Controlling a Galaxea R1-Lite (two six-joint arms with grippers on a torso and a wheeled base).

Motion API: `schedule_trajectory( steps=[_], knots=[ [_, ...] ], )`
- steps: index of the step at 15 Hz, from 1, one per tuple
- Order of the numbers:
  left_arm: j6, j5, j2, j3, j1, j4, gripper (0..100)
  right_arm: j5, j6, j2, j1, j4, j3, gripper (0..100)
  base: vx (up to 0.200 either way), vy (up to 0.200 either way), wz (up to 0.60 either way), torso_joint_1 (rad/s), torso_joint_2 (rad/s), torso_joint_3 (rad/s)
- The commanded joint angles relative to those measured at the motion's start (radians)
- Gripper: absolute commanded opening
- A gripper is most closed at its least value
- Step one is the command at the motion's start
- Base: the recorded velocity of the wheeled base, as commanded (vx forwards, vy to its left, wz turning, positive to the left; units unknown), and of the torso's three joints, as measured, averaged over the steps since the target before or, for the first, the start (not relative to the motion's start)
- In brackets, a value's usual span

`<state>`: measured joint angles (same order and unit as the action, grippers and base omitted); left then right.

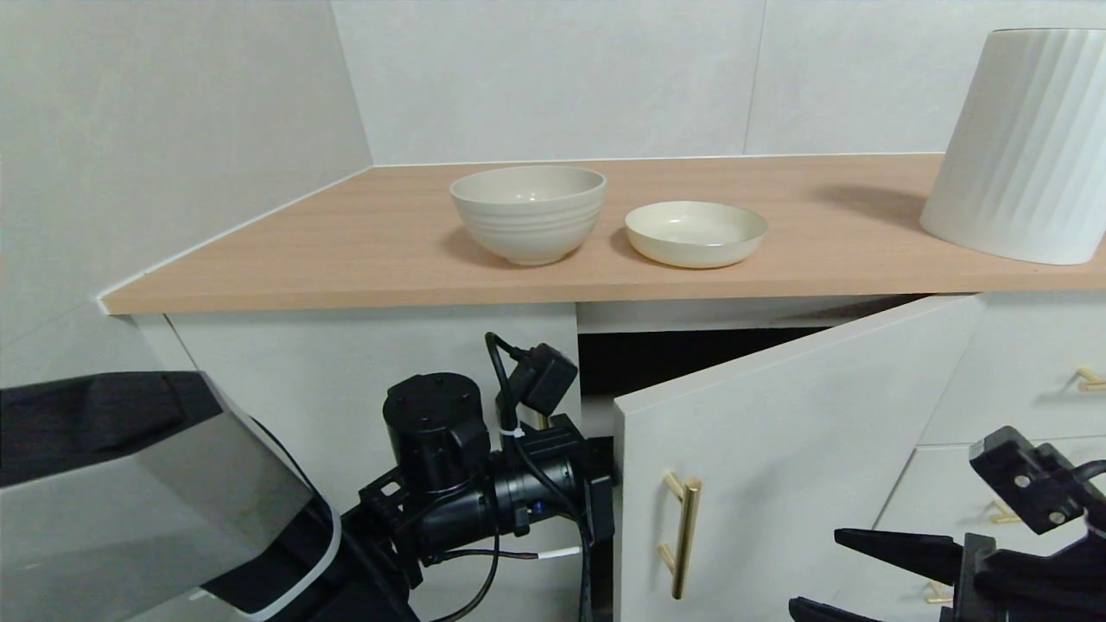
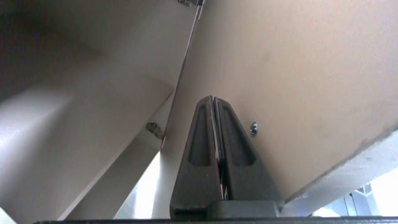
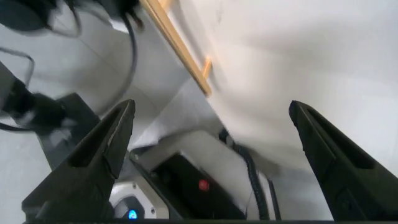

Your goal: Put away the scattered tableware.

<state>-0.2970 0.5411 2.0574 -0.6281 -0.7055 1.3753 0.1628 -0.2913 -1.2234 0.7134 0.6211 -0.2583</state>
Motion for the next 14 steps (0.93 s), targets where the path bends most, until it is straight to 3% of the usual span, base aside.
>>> schedule_trajectory(
  steps=[1, 2, 8, 14],
  knots=[
    [-0.001, 0.003, -0.011, 0.004, -0.002, -0.002, 0, 0.001, 0.001, 0.038, 0.000, -0.006, -0.009, 100, 0.000, 0.000, 0.00, 0.000, 0.00, 0.000],
    [-0.001, 0.003, -0.013, 0.007, -0.003, -0.002, 0, 0.003, 0.001, 0.036, 0.000, -0.007, -0.009, 100, 0.000, 0.000, 0.00, 0.000, 0.00, 0.000],
    [-0.001, 0.005, 0.001, 0.005, -0.005, -0.002, 0, 0.008, 0.003, 0.036, 0.003, -0.024, -0.009, 100, -0.200, 0.000, 0.00, 0.004, 0.00, 0.003],
    [0.001, 0.003, 0.030, -0.007, -0.005, 0.001, 0, 0.008, 0.004, 0.038, 0.004, -0.026, -0.009, 100, 0.000, 0.000, 0.00, 0.000, 0.00, 0.000]
  ],
)
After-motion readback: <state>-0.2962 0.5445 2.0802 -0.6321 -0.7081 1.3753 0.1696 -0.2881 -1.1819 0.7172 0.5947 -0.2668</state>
